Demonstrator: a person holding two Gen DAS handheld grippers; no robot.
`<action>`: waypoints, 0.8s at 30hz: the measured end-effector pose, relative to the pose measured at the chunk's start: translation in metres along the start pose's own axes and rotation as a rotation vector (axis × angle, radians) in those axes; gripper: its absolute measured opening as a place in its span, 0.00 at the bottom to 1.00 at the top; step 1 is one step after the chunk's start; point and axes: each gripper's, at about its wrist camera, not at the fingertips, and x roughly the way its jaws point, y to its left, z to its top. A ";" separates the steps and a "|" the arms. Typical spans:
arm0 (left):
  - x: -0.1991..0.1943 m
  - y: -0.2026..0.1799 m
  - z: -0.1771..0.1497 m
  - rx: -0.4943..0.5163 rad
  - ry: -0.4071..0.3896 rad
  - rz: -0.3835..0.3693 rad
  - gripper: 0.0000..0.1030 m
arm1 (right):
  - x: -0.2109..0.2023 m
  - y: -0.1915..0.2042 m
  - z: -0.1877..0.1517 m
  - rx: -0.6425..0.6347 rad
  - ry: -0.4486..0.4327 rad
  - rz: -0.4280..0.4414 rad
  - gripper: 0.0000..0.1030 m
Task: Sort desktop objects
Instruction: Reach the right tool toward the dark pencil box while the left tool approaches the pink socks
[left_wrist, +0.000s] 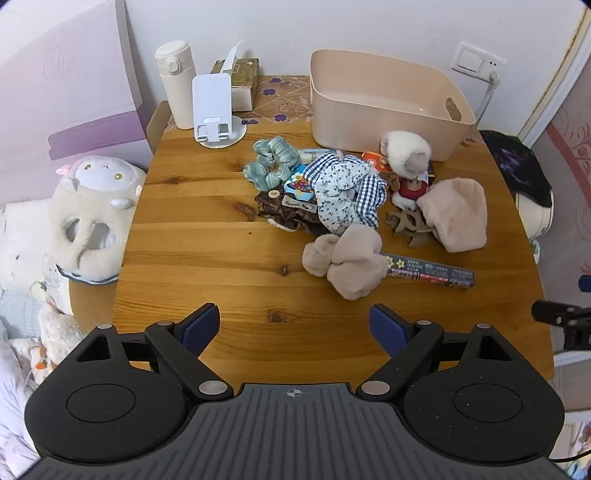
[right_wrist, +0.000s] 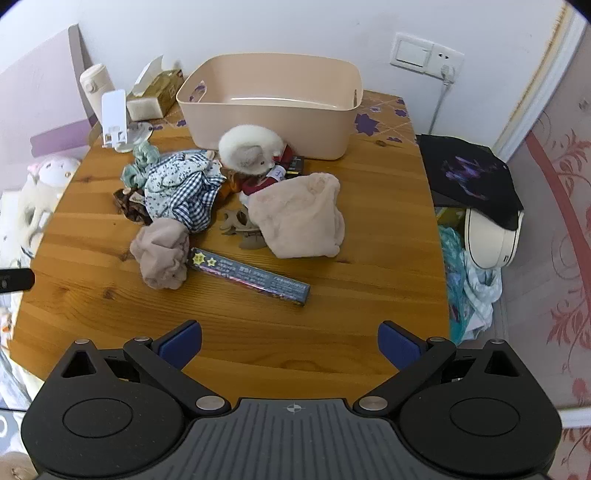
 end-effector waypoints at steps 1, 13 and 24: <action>0.002 -0.001 0.002 -0.014 0.000 0.003 0.87 | 0.002 -0.001 0.002 -0.009 0.002 0.001 1.00; 0.032 -0.027 0.014 -0.051 0.040 0.092 0.87 | 0.031 -0.013 0.017 -0.142 0.003 0.044 1.00; 0.069 -0.053 0.034 -0.090 0.061 0.128 0.87 | 0.070 -0.026 0.028 -0.270 0.019 0.079 0.97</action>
